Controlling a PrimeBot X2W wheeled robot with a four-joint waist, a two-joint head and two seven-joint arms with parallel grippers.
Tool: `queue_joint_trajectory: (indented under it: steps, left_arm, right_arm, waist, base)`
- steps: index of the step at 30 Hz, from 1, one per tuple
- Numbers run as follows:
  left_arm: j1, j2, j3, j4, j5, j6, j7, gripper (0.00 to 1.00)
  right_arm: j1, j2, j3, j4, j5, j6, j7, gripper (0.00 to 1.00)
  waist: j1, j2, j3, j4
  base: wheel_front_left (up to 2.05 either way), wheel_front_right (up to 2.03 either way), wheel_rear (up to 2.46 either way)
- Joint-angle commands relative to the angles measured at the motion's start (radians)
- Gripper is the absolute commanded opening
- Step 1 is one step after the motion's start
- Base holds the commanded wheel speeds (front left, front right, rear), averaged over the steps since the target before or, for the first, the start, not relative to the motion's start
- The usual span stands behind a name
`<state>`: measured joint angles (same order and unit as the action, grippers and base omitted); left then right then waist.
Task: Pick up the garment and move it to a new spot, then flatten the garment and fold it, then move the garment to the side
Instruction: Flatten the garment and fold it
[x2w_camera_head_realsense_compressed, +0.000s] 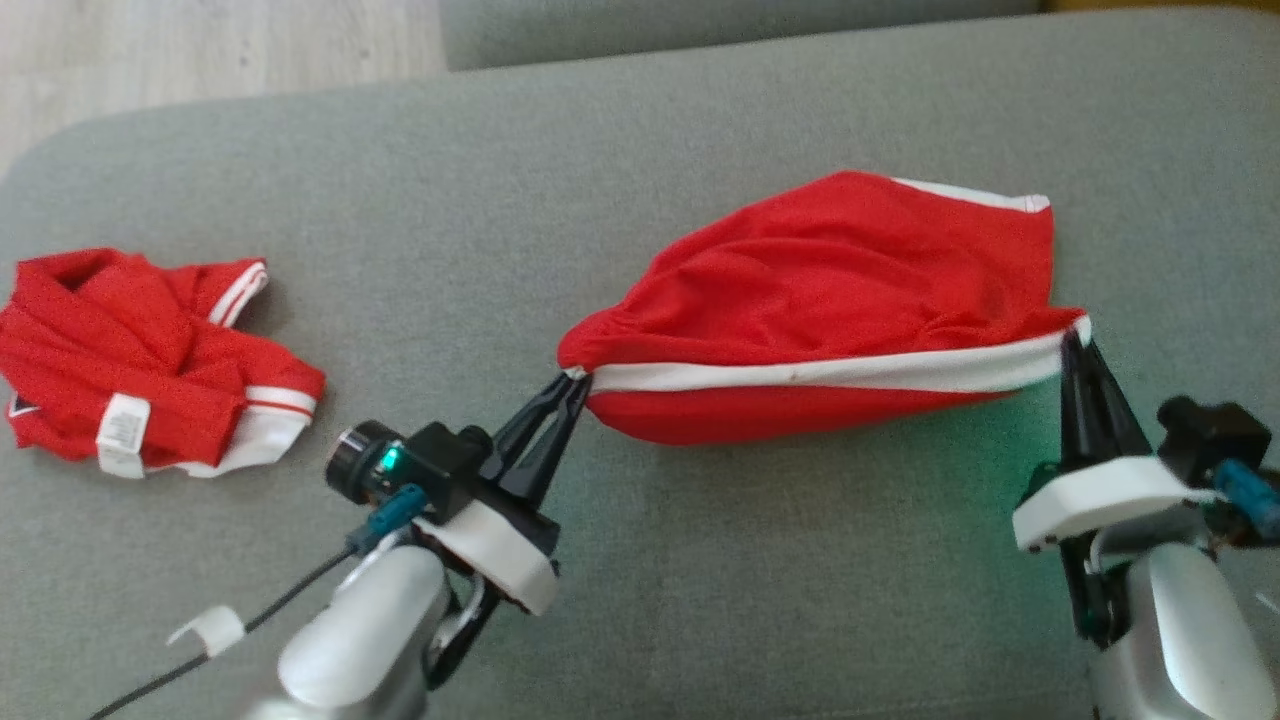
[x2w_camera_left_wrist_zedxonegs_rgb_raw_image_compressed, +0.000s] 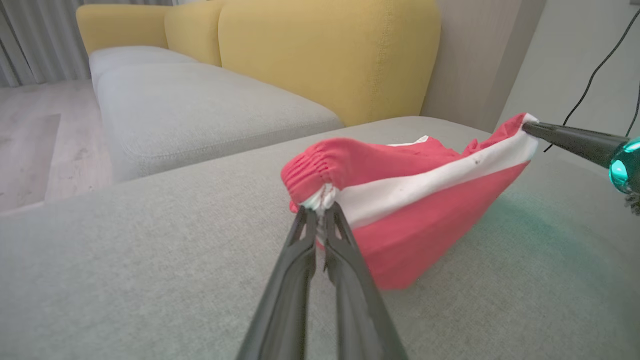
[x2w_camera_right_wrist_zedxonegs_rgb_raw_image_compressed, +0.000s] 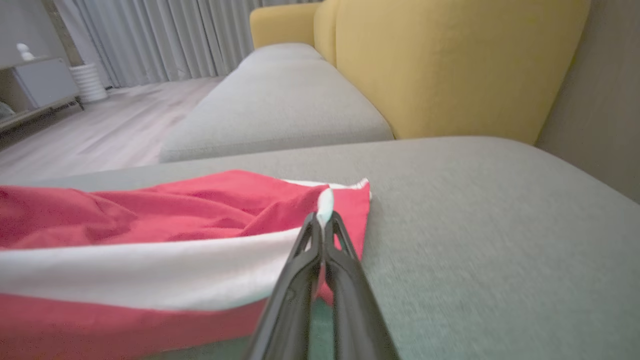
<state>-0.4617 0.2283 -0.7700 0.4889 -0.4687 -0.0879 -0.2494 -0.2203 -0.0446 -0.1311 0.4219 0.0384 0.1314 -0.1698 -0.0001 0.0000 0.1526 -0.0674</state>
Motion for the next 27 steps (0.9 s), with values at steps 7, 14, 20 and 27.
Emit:
queue_joint_trajectory:
  steps: [7, 14, 20, 27]
  left_arm:
    - [-0.088, 0.106, 0.072, -0.095, 0.023, 0.004, 0.023, 0.0]
    - [-0.233, 0.179, 0.111, -0.145, 0.022, -0.006, 0.116, 0.0]
    - [-0.328, 0.209, 0.147, -0.18, 0.001, -0.007, 0.181, 0.0]
    - [-0.279, 0.232, 0.162, -0.251, -0.045, 0.026, 0.255, 0.0]
  right_arm:
    - [-0.106, -0.006, 0.075, -0.164, -0.009, -0.001, 0.05, 0.0]
    - [-0.263, -0.024, 0.166, -0.2, -0.028, -0.001, 0.103, 0.0]
    - [-0.403, -0.071, 0.229, -0.191, 0.014, -0.001, 0.101, 0.0]
    - [-0.358, -0.086, 0.214, -0.173, 0.04, -0.001, 0.145, 0.0]
  waist:
    - [0.0001, 0.0, -0.072, 0.02]
    - [0.0001, 0.0, -0.143, 0.014]
    - [0.0001, 0.0, -0.181, 0.009]
    - [0.0001, 0.0, -0.197, 0.014]
  base:
    - [0.0, 0.0, 0.0]
    - [0.0, 0.0, 0.0]
    - [0.0, 0.0, 0.0]
    - [0.0, 0.0, 0.0]
